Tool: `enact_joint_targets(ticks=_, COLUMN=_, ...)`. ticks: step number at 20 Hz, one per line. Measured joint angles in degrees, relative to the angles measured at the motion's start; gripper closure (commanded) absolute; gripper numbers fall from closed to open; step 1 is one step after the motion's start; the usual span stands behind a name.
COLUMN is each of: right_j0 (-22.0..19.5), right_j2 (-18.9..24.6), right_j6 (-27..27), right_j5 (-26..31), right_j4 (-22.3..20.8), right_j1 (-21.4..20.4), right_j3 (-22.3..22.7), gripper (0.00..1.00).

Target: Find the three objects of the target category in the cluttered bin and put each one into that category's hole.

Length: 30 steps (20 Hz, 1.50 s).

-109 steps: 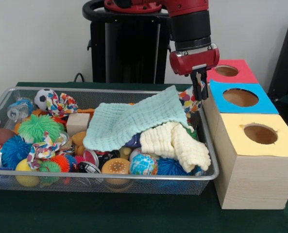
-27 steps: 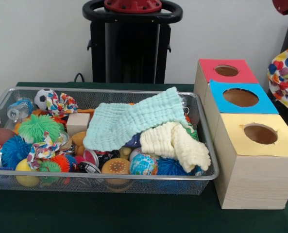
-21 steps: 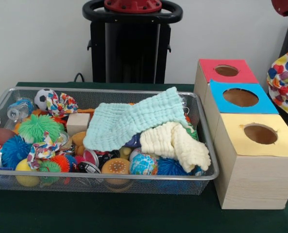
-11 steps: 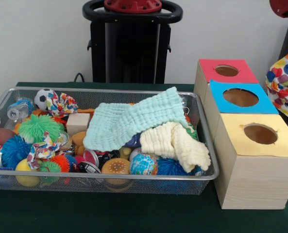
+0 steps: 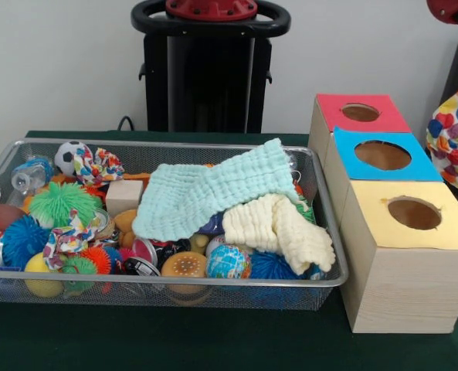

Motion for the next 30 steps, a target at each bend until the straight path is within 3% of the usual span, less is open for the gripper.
enact_joint_targets(ticks=18, right_j0=0.49, right_j2=-3.35, right_j6=0.00, right_j5=-3.08, right_j4=-7.40, right_j1=0.68, right_j3=-0.01, gripper=1.00)
enact_joint_targets(ticks=30, right_j0=2.41, right_j2=-8.04, right_j6=0.00, right_j5=-13.21, right_j4=-8.17, right_j1=4.25, right_j3=0.34, gripper=1.00)
